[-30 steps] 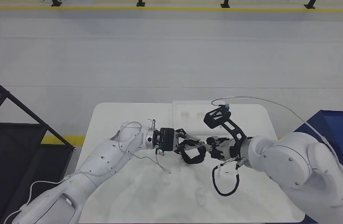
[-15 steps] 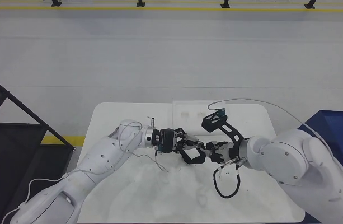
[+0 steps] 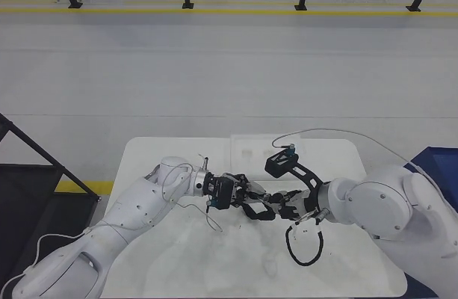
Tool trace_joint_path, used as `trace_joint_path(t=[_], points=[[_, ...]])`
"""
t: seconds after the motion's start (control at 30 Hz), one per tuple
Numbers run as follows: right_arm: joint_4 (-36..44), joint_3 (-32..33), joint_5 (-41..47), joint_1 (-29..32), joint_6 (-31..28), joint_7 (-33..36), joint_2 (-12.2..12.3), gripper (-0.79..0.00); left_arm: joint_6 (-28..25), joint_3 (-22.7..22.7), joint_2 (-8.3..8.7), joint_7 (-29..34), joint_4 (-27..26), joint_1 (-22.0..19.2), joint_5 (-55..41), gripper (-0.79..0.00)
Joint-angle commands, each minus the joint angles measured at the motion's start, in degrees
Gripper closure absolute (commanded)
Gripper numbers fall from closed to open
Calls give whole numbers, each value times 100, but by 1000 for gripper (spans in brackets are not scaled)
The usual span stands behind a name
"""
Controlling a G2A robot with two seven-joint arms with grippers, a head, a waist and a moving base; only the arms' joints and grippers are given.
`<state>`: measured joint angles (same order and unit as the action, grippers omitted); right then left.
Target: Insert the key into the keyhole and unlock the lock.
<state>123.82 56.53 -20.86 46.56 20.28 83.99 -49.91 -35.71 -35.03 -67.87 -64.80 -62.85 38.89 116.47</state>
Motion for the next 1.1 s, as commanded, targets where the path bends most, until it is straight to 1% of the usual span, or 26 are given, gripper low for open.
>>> trace_joint_path(t=[0.0, 0.23, 0.4, 0.63, 1.07], points=[[1, -29, 17, -24, 13, -12, 20, 0, -5, 6, -1, -8, -6, -3, -15, 0], [-80, -242, 119, -120, -32, 33, 76, 0, -53, -51, -11, 33, 39, 9, -277, 0], [-173, -364, 119, -231, 109, -109, 95, 0, -155, -38, -15, 1, -38, 18, -361, 0], [-120, -351, 165, -318, 232, -232, 145, 0, -193, -34, 1, 41, -62, 51, -363, 0], [1, -225, 309, -258, 410, -410, 221, 0, -230, -22, 15, 77, -68, 77, -399, 0]])
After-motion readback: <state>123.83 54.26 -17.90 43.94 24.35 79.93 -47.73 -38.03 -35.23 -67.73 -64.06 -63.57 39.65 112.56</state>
